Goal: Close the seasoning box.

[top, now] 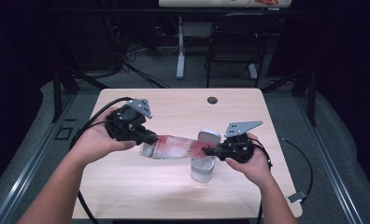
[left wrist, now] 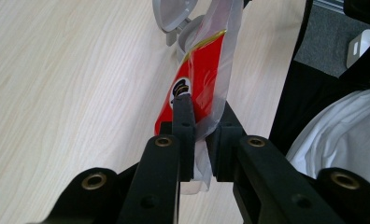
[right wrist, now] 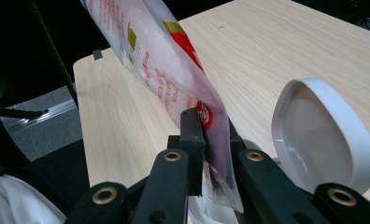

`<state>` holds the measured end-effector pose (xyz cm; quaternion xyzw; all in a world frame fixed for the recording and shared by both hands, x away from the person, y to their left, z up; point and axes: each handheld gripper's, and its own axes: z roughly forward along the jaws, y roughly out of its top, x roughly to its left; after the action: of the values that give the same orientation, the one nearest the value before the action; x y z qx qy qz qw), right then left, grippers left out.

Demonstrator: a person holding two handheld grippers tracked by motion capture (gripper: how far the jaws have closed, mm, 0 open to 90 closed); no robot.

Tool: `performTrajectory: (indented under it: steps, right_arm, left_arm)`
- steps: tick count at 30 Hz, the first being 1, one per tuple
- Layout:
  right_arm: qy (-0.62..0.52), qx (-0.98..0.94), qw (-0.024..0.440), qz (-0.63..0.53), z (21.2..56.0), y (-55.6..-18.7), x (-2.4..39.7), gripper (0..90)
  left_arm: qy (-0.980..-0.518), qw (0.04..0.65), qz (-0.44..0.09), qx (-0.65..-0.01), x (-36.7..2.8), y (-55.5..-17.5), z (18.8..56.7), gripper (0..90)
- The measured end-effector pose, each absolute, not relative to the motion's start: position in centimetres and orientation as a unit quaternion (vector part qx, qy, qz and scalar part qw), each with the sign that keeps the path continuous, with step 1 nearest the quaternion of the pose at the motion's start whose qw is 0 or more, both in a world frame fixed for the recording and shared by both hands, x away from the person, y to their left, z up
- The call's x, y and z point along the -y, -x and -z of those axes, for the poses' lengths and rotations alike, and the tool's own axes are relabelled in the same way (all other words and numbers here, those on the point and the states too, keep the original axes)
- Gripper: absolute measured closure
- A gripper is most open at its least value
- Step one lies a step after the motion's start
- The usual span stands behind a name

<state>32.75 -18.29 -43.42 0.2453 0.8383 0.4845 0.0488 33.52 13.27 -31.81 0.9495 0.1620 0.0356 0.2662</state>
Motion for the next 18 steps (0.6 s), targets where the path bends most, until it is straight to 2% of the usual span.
performTrajectory:
  steps: [18]
  right_arm:
    - [-0.246,-0.838,0.048,-0.484,43.48,-32.80,18.21,85.4]
  left_arm:
    - [-0.950,0.265,-0.034,-0.163,-13.32,-33.60,31.80,82.8]
